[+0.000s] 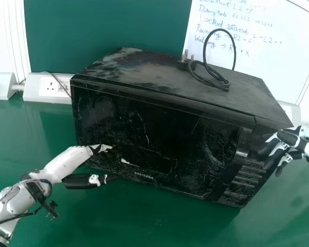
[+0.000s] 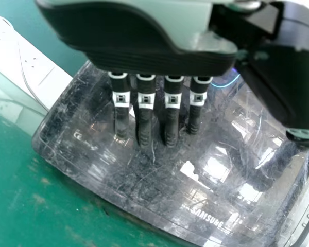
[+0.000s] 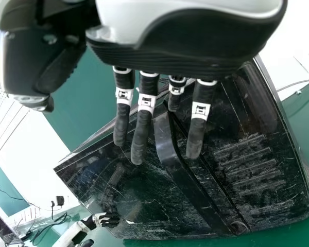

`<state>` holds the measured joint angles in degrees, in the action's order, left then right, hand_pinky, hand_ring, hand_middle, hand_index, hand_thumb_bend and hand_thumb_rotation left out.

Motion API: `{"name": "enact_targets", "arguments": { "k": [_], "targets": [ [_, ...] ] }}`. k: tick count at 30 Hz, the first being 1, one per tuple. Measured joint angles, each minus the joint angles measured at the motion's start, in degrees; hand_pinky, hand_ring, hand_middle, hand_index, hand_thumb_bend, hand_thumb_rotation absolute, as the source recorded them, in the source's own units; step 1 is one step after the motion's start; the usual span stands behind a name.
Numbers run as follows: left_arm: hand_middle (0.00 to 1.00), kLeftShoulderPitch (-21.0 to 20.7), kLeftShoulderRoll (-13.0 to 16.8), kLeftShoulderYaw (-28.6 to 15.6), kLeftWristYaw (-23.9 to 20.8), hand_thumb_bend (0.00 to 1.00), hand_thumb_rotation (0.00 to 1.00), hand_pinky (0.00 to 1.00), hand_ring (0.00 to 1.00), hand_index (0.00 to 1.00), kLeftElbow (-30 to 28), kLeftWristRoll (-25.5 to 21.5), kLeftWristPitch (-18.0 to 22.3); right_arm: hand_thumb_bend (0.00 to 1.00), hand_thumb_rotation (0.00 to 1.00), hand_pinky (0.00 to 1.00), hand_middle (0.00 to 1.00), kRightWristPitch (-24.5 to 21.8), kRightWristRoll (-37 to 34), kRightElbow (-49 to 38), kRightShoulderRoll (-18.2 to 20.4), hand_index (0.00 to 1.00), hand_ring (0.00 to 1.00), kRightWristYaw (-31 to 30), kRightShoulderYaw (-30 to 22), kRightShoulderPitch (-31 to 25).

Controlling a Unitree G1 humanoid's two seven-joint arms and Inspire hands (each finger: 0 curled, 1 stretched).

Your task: Put biscuit inside oven

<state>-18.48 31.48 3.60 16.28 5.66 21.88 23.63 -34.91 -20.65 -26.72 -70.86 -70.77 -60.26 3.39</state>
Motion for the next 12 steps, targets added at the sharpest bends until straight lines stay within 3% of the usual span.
{"name": "enact_targets", "arguments": {
  "k": [2, 5, 7, 8, 12],
  "targets": [
    [1.00, 0.00, 0.00, 0.11, -0.19, 0.54, 0.15, 0.53, 0.83, 0.97, 0.00, 0.02, 0.01, 0.80, 0.40, 0.49, 0.52, 0.68, 0.21, 0.43, -0.03, 0.66, 0.49, -0.02, 0.00, -0.20],
    [0.96, 0.00, 0.02, 0.21, -0.69, 0.56, 0.17, 0.55, 0.81, 0.95, 0.08, 0.18, 0.52, 0.80, 0.38, 0.47, 0.51, 0.96, 1.13, 0.42, -0.02, 0.65, 0.49, 0.12, -0.11, -0.58],
    [0.87, 0.11, 0.01, 0.19, -1.20, 0.57, 0.17, 0.48, 0.65, 0.89, 0.04, 0.29, 0.95, 0.79, 0.37, 0.45, 0.52, 0.71, 1.22, 0.21, 0.00, 0.66, 0.48, 0.59, -0.22, -0.61],
    [0.74, 0.36, 0.01, 0.12, -1.39, 0.57, 0.14, 0.41, 0.54, 0.83, -0.18, 0.24, 1.00, 0.78, 0.36, 0.44, 0.51, 0.62, 1.22, 0.12, 0.00, 0.65, 0.48, 0.68, -0.31, -0.61],
    [0.64, 3.37, -0.23, -0.97, -2.00, 0.61, 0.02, 0.46, 0.58, 0.67, -4.30, -1.92, 0.97, 0.78, 0.38, 0.41, 0.52, 0.87, 1.53, 0.05, 0.24, 0.66, 0.46, 1.23, -0.58, -0.81]
  ]
}}
